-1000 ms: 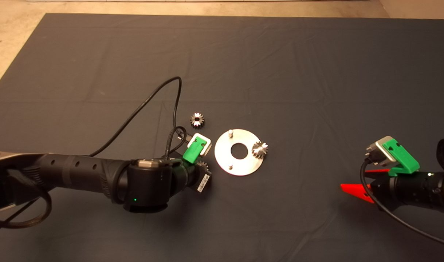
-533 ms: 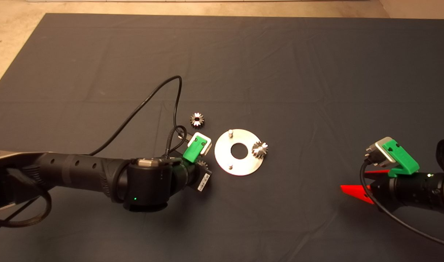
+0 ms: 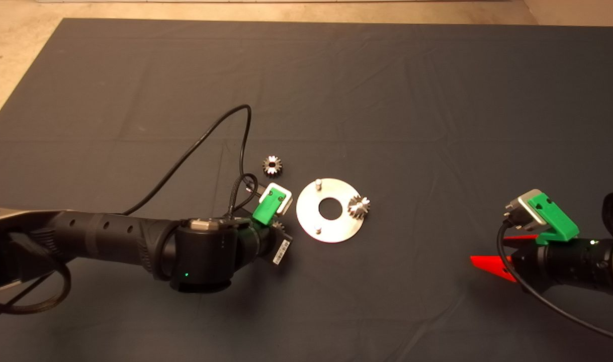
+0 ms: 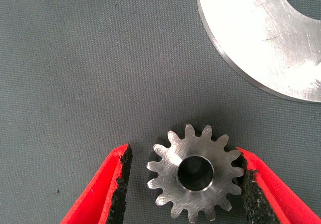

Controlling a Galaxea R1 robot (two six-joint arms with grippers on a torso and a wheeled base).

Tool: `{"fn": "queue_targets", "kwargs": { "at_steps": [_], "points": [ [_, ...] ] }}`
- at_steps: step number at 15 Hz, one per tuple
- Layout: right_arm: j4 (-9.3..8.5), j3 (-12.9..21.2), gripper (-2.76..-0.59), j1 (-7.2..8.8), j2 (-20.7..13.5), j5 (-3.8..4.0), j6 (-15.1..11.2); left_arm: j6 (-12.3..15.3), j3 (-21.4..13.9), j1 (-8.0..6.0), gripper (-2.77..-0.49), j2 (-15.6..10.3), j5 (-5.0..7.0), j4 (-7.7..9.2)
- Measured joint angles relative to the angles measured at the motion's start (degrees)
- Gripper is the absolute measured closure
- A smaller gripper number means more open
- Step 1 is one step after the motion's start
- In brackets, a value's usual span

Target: Install three planetary gears onto the carrier pins

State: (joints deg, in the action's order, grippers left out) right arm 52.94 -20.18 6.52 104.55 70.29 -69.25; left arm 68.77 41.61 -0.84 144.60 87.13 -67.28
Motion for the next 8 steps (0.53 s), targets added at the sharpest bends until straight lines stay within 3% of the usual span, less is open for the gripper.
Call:
{"fn": "queue_targets", "kwargs": {
  "at_steps": [6,8],
  "points": [
    [0.00,0.00,-1.89,0.00,0.00,0.00,-0.02,0.00,-0.13,0.00,-1.04,0.00,0.09,0.02],
    [0.00,0.00,-1.89,0.00,0.00,0.00,-0.02,0.00,-0.19,0.00,-1.04,0.00,0.21,0.02]
  ]
}}
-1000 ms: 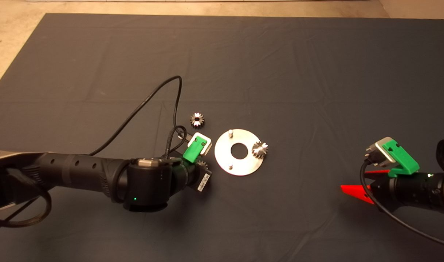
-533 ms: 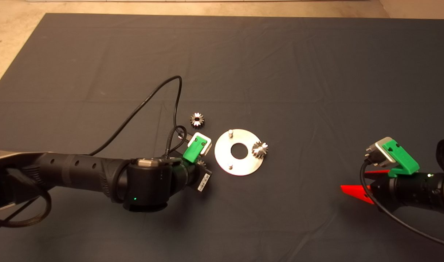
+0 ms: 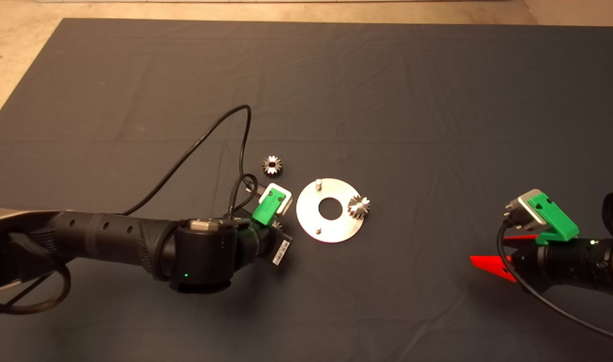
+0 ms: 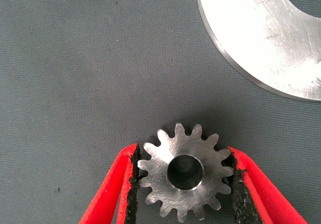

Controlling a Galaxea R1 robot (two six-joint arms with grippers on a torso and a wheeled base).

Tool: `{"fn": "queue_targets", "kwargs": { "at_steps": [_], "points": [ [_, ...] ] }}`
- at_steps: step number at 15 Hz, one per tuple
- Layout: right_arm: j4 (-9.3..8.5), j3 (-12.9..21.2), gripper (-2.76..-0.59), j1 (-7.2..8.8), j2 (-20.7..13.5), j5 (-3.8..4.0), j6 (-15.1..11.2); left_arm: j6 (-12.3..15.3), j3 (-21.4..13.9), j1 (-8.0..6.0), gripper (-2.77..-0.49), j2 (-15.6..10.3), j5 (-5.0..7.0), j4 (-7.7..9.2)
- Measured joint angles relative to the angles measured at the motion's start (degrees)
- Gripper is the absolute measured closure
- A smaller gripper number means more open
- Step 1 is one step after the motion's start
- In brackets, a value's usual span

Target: Install three planetary gears onto the carrier pins

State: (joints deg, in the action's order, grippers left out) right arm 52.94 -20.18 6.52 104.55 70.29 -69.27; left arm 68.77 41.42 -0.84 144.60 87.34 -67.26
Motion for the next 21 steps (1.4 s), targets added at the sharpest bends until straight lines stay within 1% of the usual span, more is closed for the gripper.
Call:
{"fn": "queue_targets", "kwargs": {
  "at_steps": [5,10,11,13,15,16,19,21],
  "points": [
    [0.00,0.00,-1.89,0.00,0.00,0.00,0.00,-0.01,-1.55,0.00,-0.95,-0.01,0.12,0.02],
    [0.00,0.00,-1.89,0.00,0.00,0.00,0.24,0.00,-2.12,0.00,-0.89,0.00,0.12,0.06],
    [0.00,0.00,-1.89,0.00,-0.11,0.00,0.24,0.00,-2.15,-0.10,-0.86,0.00,0.12,0.12],
    [0.00,0.00,-1.89,0.00,-0.30,0.00,0.24,0.00,-2.29,-1.03,-0.84,0.02,0.16,0.46],
    [0.00,0.00,-1.89,0.00,-0.36,0.01,0.24,0.00,-2.43,-2.58,-0.83,0.35,0.22,2.16],
    [0.00,0.00,-1.89,0.00,-0.44,0.00,0.24,0.00,-2.57,-3.33,-0.83,0.66,0.22,2.70],
    [0.00,0.00,-1.89,0.00,-0.44,0.00,0.65,-0.05,-2.62,-4.74,-0.83,1.32,0.18,4.34],
    [0.00,0.00,-1.89,0.00,-0.41,0.00,1.11,-0.05,-2.62,-5.49,-0.82,1.56,0.18,6.16]
  ]
}}
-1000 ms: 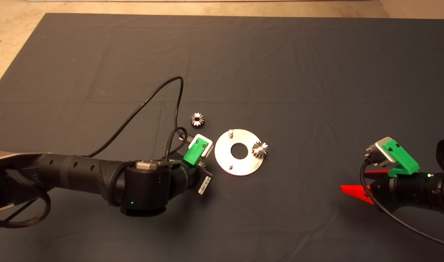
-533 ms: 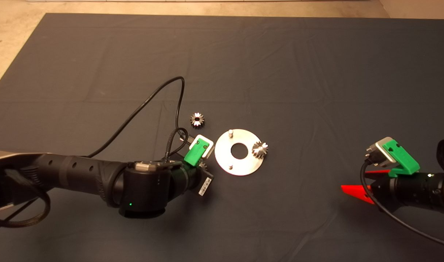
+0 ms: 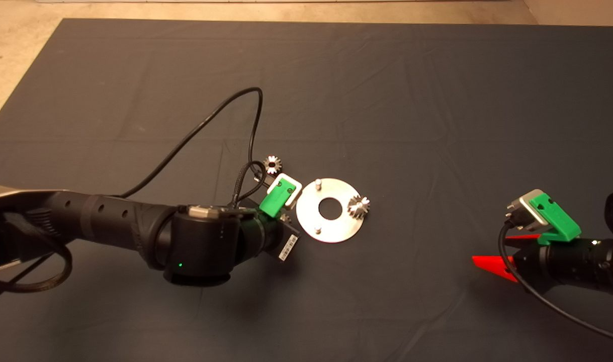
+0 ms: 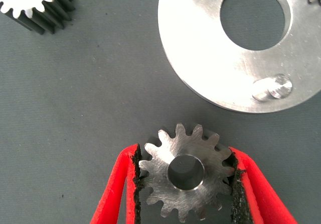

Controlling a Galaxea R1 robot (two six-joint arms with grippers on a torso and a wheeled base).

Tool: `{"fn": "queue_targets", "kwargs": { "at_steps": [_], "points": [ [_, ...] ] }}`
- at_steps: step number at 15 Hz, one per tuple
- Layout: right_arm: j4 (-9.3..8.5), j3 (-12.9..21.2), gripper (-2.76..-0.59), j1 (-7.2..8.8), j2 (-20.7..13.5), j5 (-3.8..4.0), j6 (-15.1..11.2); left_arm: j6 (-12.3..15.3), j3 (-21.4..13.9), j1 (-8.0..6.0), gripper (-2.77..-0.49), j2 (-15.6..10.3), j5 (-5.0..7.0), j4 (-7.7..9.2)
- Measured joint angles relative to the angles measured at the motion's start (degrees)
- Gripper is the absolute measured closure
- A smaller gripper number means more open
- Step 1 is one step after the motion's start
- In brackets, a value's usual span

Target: Install three planetary gears onto the carrier pins

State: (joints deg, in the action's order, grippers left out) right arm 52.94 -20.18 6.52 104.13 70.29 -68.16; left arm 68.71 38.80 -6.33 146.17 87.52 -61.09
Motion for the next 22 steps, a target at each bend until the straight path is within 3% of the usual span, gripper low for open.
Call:
{"fn": "queue_targets", "kwargs": {
  "at_steps": [4,15,22],
  "points": [
    [-0.02,0.00,-1.89,0.00,0.00,0.05,0.17,0.00,0.00,-1.24,-0.82,1.21,0.14,2.54],
    [-0.02,0.00,-1.89,0.15,-0.02,0.03,0.18,0.03,0.89,-1.66,-0.81,8.02,0.35,3.13],
    [-0.02,0.00,-1.89,0.15,-0.02,0.05,0.18,-0.14,3.69,-1.66,-0.81,9.74,0.40,3.15]
  ]
}}
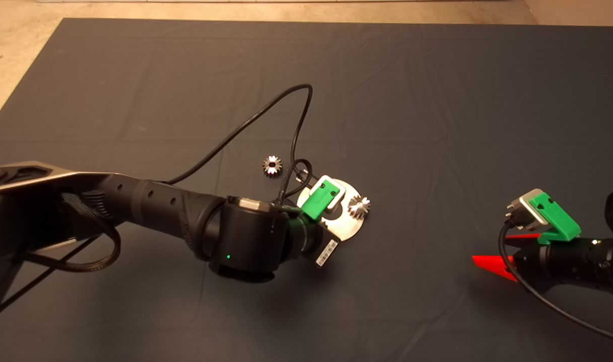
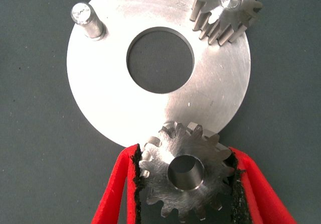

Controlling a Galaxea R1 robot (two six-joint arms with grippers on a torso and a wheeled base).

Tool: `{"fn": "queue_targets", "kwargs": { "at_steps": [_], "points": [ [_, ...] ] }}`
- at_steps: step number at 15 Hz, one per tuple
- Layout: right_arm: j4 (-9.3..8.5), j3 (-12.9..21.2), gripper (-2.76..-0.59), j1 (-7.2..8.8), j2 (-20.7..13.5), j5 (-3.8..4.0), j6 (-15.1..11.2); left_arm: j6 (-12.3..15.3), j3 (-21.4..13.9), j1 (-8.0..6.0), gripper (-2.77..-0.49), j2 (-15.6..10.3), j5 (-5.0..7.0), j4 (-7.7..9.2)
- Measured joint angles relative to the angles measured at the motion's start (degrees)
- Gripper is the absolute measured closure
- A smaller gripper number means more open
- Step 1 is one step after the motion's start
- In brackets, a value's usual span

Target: Install three planetary gears onto the carrier pins

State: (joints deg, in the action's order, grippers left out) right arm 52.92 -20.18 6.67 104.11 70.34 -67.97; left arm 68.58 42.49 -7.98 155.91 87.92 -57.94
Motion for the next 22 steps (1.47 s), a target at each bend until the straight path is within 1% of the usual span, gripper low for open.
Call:
{"fn": "queue_targets", "kwargs": {
  "at_steps": [4,10,13,16,22],
  "points": [
    [0.00,0.00,-1.89,0.00,-0.17,-0.02,0.01,-1.58,1.91,0.00,-0.81,0.29,0.01,0.00],
    [0.00,0.00,-1.89,0.02,-0.33,0.00,0.01,-1.80,2.45,0.00,-0.81,0.49,0.00,0.01],
    [0.00,0.00,-1.89,0.02,-0.33,-0.02,0.01,-1.54,2.47,0.00,-0.81,1.01,0.01,0.01],
    [0.00,0.00,-1.89,0.02,-0.35,-0.02,0.04,-0.42,2.57,0.00,-0.81,1.87,-0.03,0.01],
    [0.00,0.00,-1.89,0.02,-0.80,-0.02,0.04,0.13,2.80,0.02,-0.81,1.90,-0.03,0.01]
  ]
}}
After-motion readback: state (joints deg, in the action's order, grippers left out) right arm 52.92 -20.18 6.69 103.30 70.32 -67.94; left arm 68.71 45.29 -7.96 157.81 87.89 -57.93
